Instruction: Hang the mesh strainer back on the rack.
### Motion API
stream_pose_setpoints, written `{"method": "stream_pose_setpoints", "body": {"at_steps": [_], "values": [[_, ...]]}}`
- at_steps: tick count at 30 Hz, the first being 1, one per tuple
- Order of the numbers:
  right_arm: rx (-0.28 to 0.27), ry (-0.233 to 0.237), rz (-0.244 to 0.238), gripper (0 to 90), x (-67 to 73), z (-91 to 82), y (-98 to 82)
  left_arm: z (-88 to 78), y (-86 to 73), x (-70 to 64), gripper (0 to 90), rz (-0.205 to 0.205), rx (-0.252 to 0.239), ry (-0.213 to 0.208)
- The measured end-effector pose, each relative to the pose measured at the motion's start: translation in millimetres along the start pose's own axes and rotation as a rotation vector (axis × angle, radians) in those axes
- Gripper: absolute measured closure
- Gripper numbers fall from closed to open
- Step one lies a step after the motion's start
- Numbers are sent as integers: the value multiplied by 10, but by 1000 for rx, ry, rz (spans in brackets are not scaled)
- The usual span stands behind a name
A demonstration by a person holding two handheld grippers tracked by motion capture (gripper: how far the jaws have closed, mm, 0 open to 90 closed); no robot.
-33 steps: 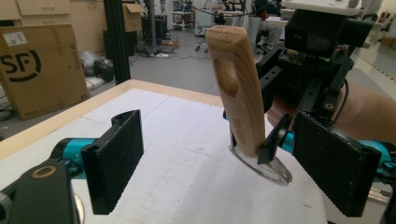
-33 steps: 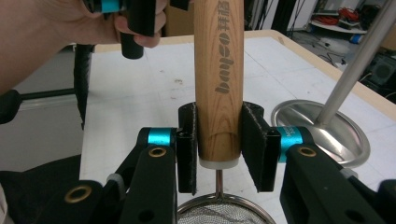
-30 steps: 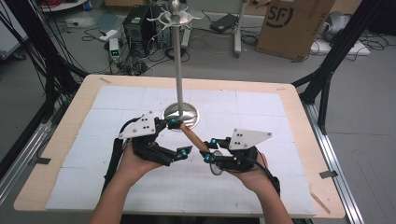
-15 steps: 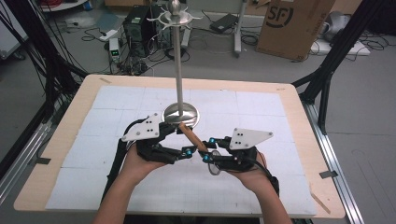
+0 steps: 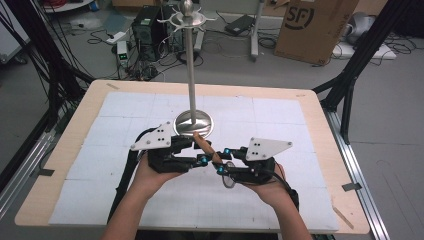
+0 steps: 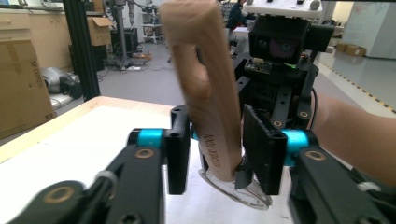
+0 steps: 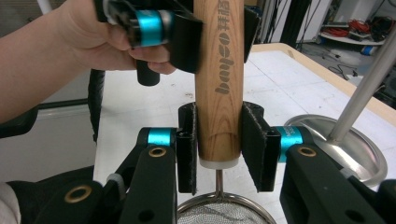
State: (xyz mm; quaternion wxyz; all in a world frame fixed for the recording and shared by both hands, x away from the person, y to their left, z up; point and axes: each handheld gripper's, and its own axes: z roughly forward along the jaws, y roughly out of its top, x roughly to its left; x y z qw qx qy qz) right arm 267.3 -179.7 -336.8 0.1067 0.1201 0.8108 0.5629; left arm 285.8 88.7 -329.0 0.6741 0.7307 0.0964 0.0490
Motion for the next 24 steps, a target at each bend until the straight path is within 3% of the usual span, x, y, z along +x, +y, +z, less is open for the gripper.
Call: {"method": "stream_pose_setpoints", "body": {"at_steps": [2, 6, 24], "values": [[1, 4, -4, 686, 0, 19, -11, 1, 0, 7, 666, -17, 5, -14], [12, 13, 1, 686, -5, 74, -50, 14, -7, -3, 679, -4, 35, -5], [4, 18, 11, 685, 13, 181, -52, 0, 8, -37, 686, 27, 46, 22]]}}
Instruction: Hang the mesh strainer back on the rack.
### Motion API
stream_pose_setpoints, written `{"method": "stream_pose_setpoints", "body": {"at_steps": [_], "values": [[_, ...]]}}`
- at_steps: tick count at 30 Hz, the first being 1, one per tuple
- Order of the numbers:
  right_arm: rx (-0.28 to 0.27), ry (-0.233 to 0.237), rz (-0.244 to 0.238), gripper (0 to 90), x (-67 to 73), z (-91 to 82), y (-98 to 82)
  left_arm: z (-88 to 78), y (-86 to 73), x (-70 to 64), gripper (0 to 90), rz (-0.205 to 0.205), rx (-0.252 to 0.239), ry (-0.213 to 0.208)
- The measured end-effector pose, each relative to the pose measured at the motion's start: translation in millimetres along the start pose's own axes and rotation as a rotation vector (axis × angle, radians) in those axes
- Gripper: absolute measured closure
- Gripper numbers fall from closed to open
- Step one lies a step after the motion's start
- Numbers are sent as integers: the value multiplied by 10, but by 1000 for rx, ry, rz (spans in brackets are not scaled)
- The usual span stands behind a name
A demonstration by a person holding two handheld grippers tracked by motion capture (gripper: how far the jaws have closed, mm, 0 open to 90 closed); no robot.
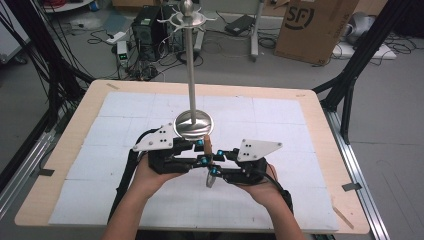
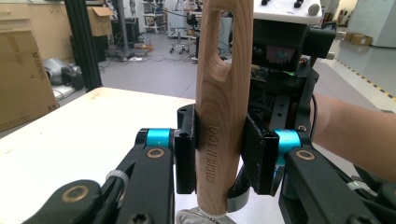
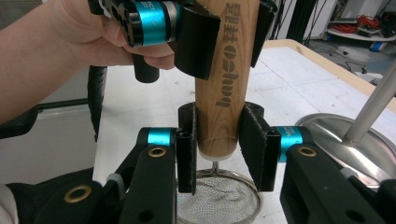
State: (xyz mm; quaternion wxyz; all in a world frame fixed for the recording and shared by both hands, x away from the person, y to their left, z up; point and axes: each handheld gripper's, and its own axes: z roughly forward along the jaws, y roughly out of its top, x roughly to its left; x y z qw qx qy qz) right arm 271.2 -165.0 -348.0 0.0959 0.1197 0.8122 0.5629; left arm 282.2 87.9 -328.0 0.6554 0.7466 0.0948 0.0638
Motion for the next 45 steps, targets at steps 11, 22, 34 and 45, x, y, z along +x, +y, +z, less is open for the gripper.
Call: {"method": "stream_pose_setpoints", "body": {"at_steps": [11, 22, 34, 45], "values": [[3, -33, 17, 558, 6, 0, -6, -4, -2, 7, 689, -8, 4, 2], [8, -111, 83, 457, -71, -254, -189, -155, -62, 128, 689, -29, 40, 74], [20, -162, 123, 411, -116, -441, -429, -490, -51, 292, 689, -50, 54, 174], [29, -183, 163, 377, -178, -488, -606, -728, 67, 454, 688, -65, 30, 234]]}}
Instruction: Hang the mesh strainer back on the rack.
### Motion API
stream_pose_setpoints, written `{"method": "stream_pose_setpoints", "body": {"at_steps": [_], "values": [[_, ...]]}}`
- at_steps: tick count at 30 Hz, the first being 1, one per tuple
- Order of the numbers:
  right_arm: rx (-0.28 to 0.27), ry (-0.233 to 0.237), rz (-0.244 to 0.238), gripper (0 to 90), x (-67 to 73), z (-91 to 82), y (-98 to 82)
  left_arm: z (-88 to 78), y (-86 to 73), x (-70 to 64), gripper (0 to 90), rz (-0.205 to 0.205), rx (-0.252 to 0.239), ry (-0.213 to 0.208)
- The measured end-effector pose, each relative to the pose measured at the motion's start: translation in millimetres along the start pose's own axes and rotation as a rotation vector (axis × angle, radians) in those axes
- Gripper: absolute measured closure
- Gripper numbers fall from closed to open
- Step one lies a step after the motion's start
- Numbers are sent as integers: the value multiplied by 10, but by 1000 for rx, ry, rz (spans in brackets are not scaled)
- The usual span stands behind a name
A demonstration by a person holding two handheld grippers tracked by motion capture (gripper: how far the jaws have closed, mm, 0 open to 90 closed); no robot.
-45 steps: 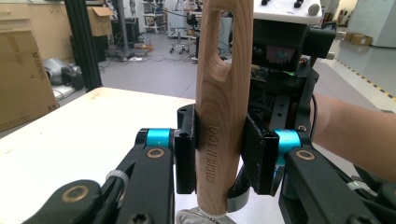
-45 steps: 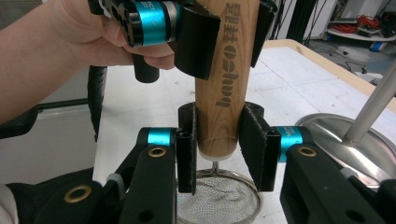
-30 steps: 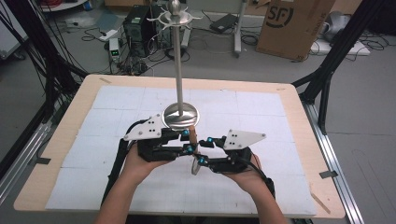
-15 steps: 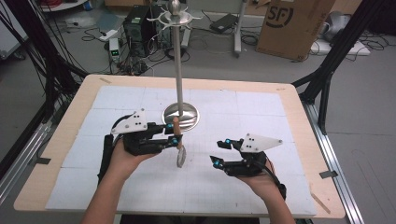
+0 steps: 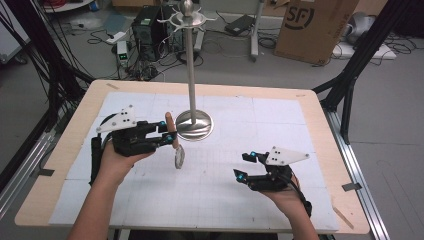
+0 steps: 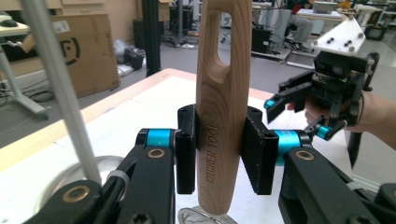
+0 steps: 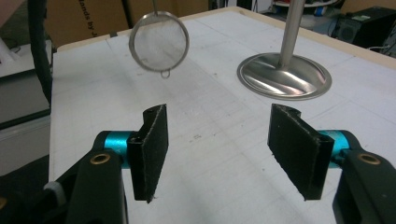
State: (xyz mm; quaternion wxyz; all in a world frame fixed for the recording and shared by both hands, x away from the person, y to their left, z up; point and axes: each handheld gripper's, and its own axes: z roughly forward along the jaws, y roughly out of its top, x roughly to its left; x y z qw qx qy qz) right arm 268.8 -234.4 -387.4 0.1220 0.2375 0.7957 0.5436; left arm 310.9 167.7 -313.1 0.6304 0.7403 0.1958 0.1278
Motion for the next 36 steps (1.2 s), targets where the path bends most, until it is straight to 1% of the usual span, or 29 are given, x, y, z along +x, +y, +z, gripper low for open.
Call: {"method": "stream_pose_setpoints", "body": {"at_steps": [2, 6, 10, 13, 17, 22, 26, 29, 36], "values": [[-5, -1, 8, 377, -9, -11, -1, -10, 27, 47, 688, -11, -9, -1], [-11, -1, 7, 376, -17, -27, -3, -18, 91, 132, 688, -8, -1, 23], [-17, -7, 8, 373, -29, -37, -5, -34, 174, 212, 688, -5, -4, 46], [-17, -2, 12, 373, -33, -38, -4, -45, 238, 271, 688, -8, -6, 69], [-16, 0, 13, 372, -30, -39, -1, -54, 347, 355, 688, -3, -8, 84], [-11, 3, 7, 372, -20, -24, 0, -46, 506, 463, 688, 6, 5, 110], [-15, 7, 12, 371, -7, -27, 8, -31, 609, 546, 688, 1, -8, 122], [-13, 11, 9, 370, -9, -19, 9, -19, 690, 608, 688, 13, 4, 145], [-15, 11, 12, 369, -11, -27, 7, 0, 840, 737, 688, 15, 7, 159]]}}
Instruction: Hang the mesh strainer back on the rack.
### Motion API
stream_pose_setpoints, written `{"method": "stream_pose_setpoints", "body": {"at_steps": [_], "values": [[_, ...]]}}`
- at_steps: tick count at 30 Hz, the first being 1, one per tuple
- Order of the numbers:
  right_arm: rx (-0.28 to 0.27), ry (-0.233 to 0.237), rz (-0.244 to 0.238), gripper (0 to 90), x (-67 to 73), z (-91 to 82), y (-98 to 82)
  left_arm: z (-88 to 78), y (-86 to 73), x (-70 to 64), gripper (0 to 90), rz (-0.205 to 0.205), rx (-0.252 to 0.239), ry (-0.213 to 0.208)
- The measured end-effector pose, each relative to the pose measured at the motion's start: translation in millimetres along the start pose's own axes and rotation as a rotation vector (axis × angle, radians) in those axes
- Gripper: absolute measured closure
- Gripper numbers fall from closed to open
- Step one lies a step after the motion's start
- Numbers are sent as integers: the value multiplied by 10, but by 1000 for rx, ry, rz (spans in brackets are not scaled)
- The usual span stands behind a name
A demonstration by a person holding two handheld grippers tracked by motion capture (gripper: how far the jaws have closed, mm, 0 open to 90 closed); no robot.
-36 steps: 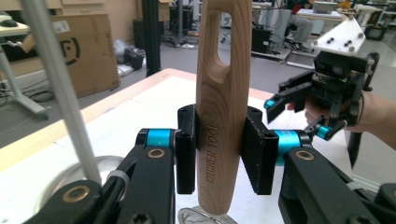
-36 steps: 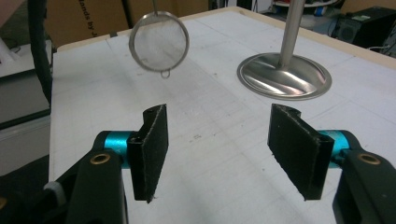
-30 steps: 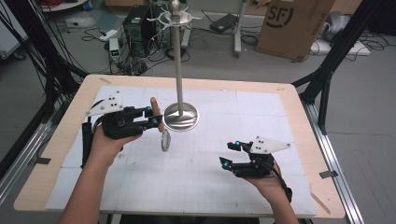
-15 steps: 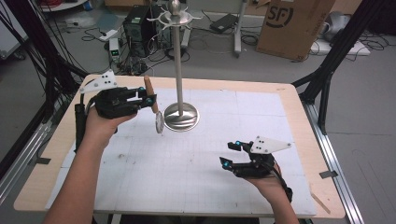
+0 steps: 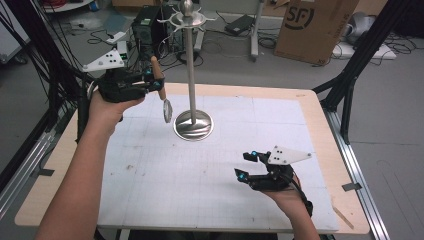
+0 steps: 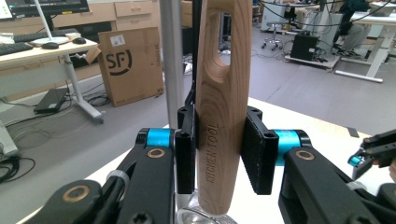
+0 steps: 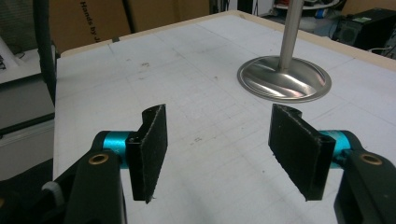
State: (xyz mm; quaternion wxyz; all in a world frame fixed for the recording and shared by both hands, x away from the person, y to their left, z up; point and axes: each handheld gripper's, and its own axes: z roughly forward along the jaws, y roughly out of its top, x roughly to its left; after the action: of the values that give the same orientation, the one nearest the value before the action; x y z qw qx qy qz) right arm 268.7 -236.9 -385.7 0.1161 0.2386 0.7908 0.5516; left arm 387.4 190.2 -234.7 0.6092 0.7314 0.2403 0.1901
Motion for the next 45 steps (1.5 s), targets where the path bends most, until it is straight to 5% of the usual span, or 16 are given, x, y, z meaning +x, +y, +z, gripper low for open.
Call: {"method": "stream_pose_setpoints", "body": {"at_steps": [19, 27, 45], "values": [[7, 5, 6, 365, -2, 26, -6, 69, 355, 345, 689, 12, 27, 38], [7, 7, 2, 365, -2, 26, -6, 120, 509, 442, 689, 31, 67, 64], [8, 12, 9, 365, -23, 22, -16, 278, 671, 557, 689, 26, 63, 88]]}}
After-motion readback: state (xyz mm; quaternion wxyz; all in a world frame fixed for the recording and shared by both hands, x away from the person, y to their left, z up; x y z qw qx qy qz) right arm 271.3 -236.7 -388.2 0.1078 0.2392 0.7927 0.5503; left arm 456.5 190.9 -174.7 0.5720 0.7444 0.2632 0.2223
